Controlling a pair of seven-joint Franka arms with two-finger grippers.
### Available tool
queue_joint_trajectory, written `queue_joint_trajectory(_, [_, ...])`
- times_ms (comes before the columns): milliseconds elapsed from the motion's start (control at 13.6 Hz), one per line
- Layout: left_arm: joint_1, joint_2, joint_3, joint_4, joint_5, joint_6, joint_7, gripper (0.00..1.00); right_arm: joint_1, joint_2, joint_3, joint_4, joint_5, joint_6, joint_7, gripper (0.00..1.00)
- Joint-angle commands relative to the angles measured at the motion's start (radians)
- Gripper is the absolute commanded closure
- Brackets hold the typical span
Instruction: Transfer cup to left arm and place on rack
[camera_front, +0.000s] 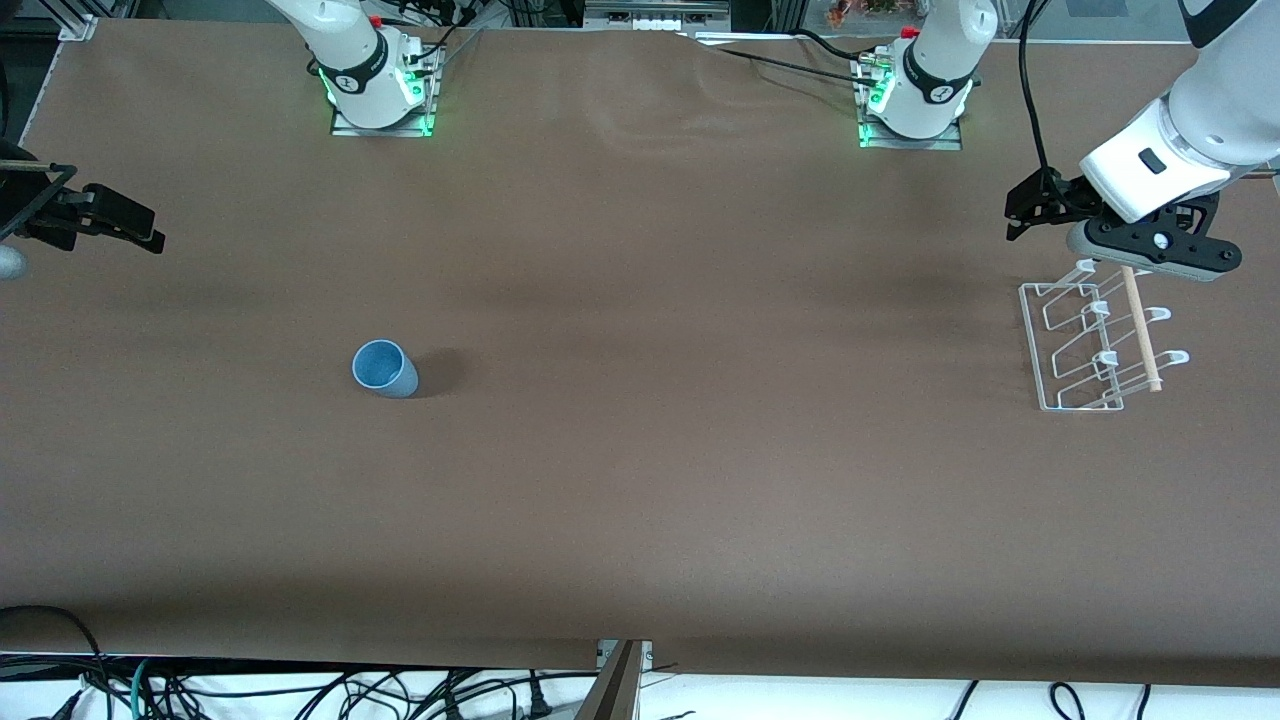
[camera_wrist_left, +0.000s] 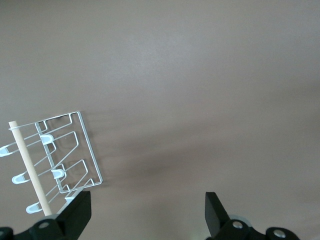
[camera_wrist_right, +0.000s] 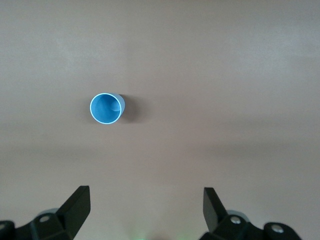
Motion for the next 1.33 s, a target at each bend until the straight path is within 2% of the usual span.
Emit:
queue_joint_trajectory(0, [-0.002, -0.002, -0.004, 0.016, 0.023, -0.012, -0.010, 0.00, -0.019, 0.002, 0.016, 0.015, -0.004, -0.008, -0.010, 0.00])
queue_joint_trajectory(1254, [0.010, -0.002, 0.004, 0.016, 0.026, -0.015, 0.004, 0.00, -0.021, 0.008, 0.016, 0.014, -0.007, -0.002, -0.010, 0.00])
